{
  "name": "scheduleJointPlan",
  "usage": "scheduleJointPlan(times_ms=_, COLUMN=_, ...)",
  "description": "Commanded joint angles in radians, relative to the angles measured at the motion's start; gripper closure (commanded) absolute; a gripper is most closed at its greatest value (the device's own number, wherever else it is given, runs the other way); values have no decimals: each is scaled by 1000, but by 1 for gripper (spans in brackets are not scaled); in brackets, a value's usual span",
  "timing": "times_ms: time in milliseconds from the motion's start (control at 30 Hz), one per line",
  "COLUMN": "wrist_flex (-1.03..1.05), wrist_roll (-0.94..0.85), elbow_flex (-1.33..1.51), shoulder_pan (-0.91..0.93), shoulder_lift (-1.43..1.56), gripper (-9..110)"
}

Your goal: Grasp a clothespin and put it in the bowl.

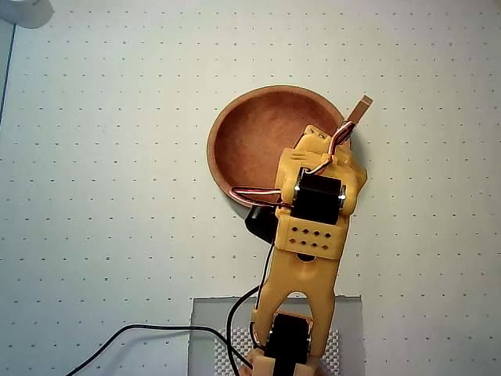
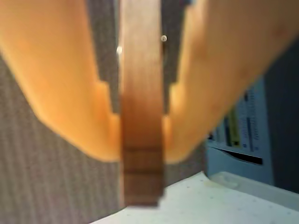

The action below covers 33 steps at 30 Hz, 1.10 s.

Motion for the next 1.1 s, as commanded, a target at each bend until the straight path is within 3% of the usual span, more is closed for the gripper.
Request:
scheduleJointPlan(times_ms=0, wrist_flex=2, wrist_roll=-44, elbow_flex=-12, shoulder_pan=-55, shoulder_lift=31, gripper=105)
scheduleJointPlan(times_ms=433, wrist_flex=-259, wrist_roll=-58, elbow_flex=-12, shoulder_pan=-164, shoulder_lift=-187, gripper=105)
scheduleJointPlan(times_ms=1067, wrist_flex=-394, wrist_roll=-46, elbow_flex=-23, shoulder_pan=-308, shoulder_lift=-569, gripper=105)
